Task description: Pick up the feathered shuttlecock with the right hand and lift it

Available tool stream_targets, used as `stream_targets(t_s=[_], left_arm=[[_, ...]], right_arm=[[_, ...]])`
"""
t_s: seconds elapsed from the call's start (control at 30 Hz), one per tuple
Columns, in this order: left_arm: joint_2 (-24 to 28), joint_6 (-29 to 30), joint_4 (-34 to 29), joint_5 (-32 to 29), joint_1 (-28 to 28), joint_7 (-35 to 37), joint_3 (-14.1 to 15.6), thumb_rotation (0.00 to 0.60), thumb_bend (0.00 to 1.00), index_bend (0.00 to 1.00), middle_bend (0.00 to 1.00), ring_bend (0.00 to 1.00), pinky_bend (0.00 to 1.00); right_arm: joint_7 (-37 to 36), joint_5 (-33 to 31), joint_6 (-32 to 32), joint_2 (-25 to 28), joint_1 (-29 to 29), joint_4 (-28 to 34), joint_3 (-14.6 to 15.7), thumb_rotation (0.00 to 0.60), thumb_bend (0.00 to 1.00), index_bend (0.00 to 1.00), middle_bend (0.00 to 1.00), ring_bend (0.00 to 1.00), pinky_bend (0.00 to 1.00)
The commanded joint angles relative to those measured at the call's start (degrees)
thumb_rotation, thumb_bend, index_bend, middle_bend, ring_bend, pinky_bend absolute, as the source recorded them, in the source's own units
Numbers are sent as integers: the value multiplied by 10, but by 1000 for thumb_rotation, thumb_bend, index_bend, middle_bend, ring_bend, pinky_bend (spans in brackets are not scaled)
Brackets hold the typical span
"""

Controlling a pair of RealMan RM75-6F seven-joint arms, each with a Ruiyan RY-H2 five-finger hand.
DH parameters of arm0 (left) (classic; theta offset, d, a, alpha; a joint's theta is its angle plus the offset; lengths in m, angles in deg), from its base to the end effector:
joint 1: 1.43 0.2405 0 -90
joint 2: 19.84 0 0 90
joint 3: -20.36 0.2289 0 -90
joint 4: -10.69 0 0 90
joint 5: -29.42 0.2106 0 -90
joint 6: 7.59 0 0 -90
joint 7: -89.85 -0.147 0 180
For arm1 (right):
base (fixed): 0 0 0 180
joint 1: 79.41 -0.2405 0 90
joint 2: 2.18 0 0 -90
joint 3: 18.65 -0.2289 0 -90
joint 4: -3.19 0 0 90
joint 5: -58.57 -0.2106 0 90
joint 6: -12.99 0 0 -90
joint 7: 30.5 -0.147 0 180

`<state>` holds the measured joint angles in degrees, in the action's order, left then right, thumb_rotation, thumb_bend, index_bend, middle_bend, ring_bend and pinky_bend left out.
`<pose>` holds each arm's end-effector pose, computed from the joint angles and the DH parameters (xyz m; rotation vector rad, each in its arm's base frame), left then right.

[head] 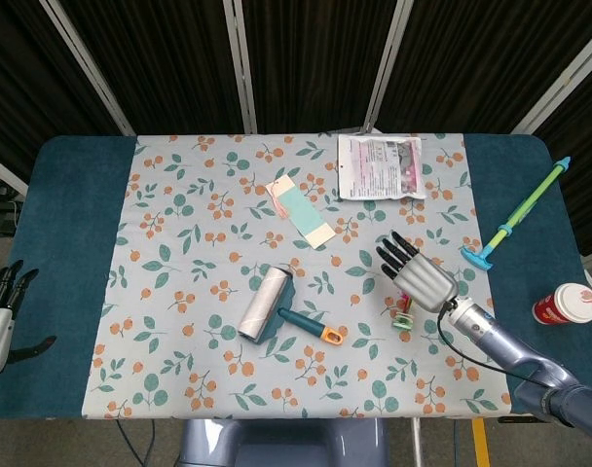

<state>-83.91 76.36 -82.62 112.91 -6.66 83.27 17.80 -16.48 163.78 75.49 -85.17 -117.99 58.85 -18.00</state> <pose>-0.2898 0.1824 0.1443 -1.4001 -0.8613 -0.8014 -0.2248 -0.3366 0.0354 2.1654 0.0252 0.6003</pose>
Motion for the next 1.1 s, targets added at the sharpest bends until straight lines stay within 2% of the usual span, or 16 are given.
stream_targets(t_s=[0.03,0.23,0.47,0.77,1.1], left_arm=[[0,0,0,0,0,0,0,552,142,97,0,0,0],[0,-1,0,0,0,1,0,553,142,96,0,0,0],[0,-1,0,0,-1,1,0,554,143,97,0,0,0],[0,-1,0,-1,-1,-1,0,553,142,96,0,0,0],[0,-1,0,-1,-1,-2,0,555,144,97,0,0,0]], right_arm=[[0,0,-11,-12,-9,-14,5,600,167,298,90,0,0],[14,-6,-32,-25,-22,-40,11,600,167,318,93,0,0],[36,-17,-42,-20,-24,-43,17,600,166,331,107,0,0],[63,-17,-25,5,-33,-2,14,600,166,331,108,0,0],[94,-39,-42,35,-30,23,14,600,166,340,108,0,0]])
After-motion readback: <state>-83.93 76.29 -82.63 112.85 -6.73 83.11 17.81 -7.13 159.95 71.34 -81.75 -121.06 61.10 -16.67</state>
